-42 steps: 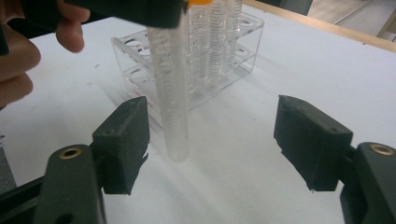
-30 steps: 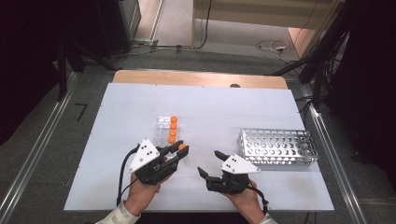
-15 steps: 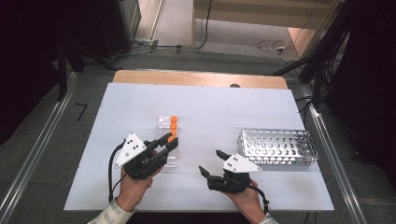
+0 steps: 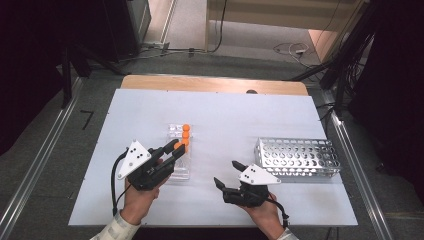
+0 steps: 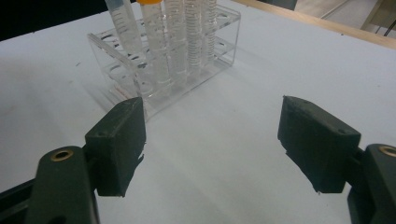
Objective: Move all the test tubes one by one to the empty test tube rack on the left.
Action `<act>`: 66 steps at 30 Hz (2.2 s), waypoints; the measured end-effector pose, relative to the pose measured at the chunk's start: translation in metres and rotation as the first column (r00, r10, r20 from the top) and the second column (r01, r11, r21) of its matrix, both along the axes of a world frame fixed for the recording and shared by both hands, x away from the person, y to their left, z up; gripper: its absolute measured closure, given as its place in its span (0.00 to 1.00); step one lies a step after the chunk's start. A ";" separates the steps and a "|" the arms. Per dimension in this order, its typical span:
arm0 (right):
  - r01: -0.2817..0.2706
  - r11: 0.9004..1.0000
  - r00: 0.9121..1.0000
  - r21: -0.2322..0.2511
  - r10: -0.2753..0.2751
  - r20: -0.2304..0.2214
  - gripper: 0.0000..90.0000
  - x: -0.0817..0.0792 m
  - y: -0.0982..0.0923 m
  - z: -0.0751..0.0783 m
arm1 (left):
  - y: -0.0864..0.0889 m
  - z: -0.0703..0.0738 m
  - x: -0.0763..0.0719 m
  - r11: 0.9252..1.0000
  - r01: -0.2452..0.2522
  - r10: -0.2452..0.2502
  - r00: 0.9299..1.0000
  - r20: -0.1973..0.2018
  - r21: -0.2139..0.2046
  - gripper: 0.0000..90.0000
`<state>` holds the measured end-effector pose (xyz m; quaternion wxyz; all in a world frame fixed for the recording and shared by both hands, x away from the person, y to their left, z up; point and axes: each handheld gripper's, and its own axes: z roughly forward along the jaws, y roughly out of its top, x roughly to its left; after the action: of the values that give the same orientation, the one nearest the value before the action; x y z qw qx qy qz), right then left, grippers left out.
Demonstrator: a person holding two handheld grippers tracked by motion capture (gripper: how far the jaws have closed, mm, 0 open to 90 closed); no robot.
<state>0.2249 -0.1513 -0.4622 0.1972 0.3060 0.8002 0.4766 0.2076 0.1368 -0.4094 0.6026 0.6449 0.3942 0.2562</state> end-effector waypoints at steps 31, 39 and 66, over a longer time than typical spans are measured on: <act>-0.002 1.000 1.000 -0.013 0.002 0.003 0.25 -0.001 0.001 -0.002 | -0.015 -0.025 0.007 0.988 -0.053 0.057 0.998 -0.023 0.142 0.77; -0.006 1.000 1.000 -0.017 0.006 0.005 0.25 -0.001 0.001 -0.002 | -0.017 -0.032 0.006 0.984 -0.056 0.063 0.997 -0.040 0.168 0.77; -0.002 1.000 1.000 -0.016 0.002 -0.001 0.25 -0.002 0.000 -0.003 | -0.018 -0.035 0.002 0.984 -0.067 0.078 0.995 -0.062 0.165 0.61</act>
<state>0.2232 -0.1513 -0.4647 0.1986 0.3037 0.8043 0.4705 0.2099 0.1192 -0.4440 0.5246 0.6853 0.4156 0.2872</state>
